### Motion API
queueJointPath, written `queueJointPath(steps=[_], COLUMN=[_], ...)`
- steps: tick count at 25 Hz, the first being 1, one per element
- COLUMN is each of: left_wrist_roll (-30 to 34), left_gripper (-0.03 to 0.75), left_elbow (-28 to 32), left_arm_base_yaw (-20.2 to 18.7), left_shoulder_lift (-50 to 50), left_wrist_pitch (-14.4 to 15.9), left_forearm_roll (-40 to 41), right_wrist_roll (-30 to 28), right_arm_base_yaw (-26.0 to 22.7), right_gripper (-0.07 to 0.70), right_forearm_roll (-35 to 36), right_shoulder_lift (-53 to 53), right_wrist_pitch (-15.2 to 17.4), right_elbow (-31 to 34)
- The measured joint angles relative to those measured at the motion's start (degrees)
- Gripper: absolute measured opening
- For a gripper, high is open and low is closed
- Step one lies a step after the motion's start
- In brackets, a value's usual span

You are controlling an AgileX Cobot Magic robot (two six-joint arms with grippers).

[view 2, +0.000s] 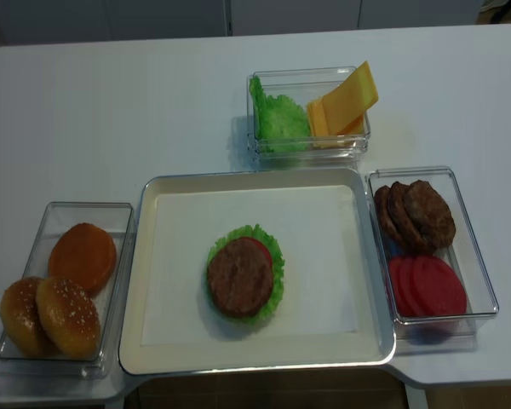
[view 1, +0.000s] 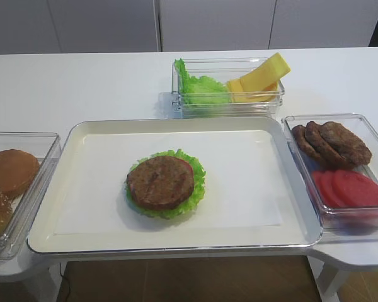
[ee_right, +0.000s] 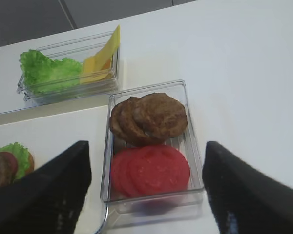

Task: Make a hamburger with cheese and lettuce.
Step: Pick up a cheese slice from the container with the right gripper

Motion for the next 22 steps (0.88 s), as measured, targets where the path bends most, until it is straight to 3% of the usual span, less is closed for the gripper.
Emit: queueJointPath(steps=[5, 10, 15, 22], left_wrist_roll=[0.00, 0.00, 0.00, 0.00], left_gripper=[0.414, 0.414, 0.414, 0.414], left_elbow=[0.00, 0.00, 0.00, 0.00], left_arm_base_yaw=[0.00, 0.00, 0.00, 0.00], left_shoulder_lift=[0.00, 0.00, 0.00, 0.00], left_wrist_pitch=[0.00, 0.00, 0.00, 0.00], left_forearm_roll=[0.00, 0.00, 0.00, 0.00], right_wrist_roll=[-6.67, -13.42, -20.63, -23.51], right_arm_base_yaw=[0.00, 0.00, 0.00, 0.00], right_gripper=[0.552, 0.552, 0.552, 0.551], right_forearm_roll=[4.92, 12.78, 20.20, 22.95], right_shoulder_lift=[13.78, 32.20, 49.97, 71.25], right_wrist_pitch=[-7.22, -10.63, -11.74, -11.25], right_elbow=[-3.52, -10.76, -21.11, -39.23])
